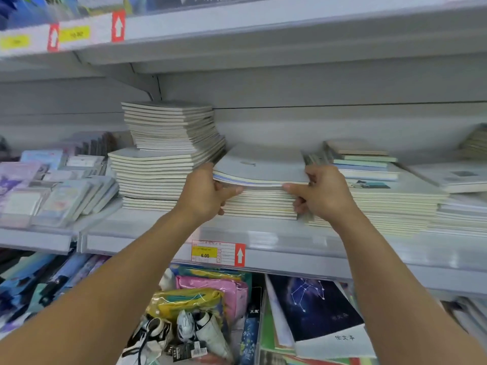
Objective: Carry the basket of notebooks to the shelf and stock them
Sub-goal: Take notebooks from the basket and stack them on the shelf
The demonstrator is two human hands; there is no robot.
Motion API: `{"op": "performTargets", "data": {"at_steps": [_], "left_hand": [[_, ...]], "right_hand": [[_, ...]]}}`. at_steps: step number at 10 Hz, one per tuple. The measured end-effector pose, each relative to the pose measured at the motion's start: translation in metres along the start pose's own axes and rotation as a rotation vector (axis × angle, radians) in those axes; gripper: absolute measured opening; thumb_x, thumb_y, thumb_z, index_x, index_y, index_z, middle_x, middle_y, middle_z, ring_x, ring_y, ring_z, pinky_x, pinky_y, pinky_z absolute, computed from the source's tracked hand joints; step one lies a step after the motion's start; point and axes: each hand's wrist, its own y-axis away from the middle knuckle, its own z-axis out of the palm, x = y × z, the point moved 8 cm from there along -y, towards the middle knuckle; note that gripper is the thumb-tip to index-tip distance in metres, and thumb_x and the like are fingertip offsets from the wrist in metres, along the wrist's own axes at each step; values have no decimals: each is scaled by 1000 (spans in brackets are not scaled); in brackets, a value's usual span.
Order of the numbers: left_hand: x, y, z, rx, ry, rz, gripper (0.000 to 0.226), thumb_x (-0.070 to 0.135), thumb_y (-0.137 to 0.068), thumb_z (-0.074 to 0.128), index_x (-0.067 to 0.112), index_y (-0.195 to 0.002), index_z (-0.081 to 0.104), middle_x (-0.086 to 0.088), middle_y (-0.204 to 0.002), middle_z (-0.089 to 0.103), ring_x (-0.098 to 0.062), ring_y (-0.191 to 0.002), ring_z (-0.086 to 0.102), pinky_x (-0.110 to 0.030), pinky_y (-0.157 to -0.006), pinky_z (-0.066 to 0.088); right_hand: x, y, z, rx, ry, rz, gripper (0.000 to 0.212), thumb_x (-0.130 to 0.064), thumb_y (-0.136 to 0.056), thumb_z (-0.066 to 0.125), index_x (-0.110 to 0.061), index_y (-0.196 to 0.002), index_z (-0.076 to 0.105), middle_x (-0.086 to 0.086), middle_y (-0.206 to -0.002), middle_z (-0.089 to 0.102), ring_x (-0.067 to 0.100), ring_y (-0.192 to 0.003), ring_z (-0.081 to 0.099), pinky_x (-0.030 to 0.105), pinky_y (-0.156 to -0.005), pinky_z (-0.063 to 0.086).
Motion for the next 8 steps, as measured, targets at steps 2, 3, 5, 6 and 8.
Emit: {"op": "performTargets", "data": {"at_steps": [2, 3, 5, 6, 8], "left_hand": [[-3, -20, -12, 124, -166, -72, 37, 35, -88, 69, 1, -91, 57, -24, -83, 65, -40, -72, 66, -46, -56, 55], [3, -6, -22, 142, -368, 10, 32, 33, -87, 71, 4, -93, 60, -16, -86, 67, -34, -77, 66, -40, -69, 56], [-15, 85, -69, -46, -392, 126, 31, 42, -85, 70, 26, -110, 63, 10, -74, 66, 0, -63, 58, -23, -60, 40], [-80, 156, -83, -337, -426, -98, 27, 52, -82, 65, 30, -98, 66, 7, -78, 69, -2, -63, 63, -17, -53, 43], [-204, 291, -98, -841, -589, -415, 27, 46, -91, 61, 24, -108, 64, 3, -96, 72, -8, -77, 68, -13, -54, 47]], "right_hand": [[2, 1, 6, 154, 158, -9, 28, -23, -91, 71, -5, -81, 53, 19, -71, 62, 29, -42, 64, 31, -38, 48], [-13, 21, 7, 215, 420, -50, 22, -32, -96, 62, -11, -98, 57, 15, -89, 64, 35, -73, 68, 31, -57, 47], [-110, 117, 44, 423, 222, -644, 23, -32, -98, 58, -18, -80, 62, -5, -73, 59, 14, -64, 55, 32, -60, 41], [-79, 180, 154, -206, -9, -584, 39, -31, -100, 55, -13, -66, 55, 0, -55, 50, 16, -51, 47, 38, -53, 40], [177, 352, 316, -1449, 687, 90, 67, -43, -87, 72, -8, -140, 51, 11, -140, 54, 27, -125, 54, 37, -103, 45]]}}
